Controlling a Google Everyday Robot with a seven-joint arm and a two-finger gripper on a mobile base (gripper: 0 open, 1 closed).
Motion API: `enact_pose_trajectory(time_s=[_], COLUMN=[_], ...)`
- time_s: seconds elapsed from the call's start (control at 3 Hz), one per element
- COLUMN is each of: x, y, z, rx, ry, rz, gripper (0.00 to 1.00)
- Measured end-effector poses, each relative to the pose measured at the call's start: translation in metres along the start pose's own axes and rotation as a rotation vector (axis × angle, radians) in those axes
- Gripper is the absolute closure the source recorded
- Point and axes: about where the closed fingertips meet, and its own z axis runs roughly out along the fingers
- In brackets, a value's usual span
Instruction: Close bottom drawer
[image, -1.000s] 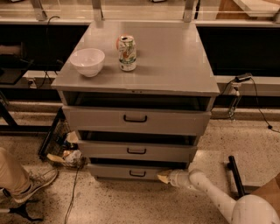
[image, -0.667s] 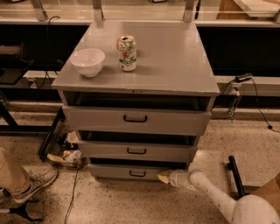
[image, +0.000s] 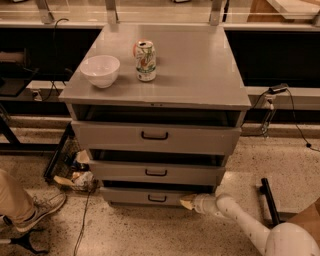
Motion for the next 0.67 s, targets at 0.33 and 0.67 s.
enact_pose_trajectory(time_s=[0.33, 0.67], x=[0.0000, 0.0001], y=[0.0000, 0.0006], z=[0.0000, 0.0005], rx=[0.000, -0.001], ry=[0.000, 0.000], rz=[0.000, 0.000], gripper=[1.00, 0.96])
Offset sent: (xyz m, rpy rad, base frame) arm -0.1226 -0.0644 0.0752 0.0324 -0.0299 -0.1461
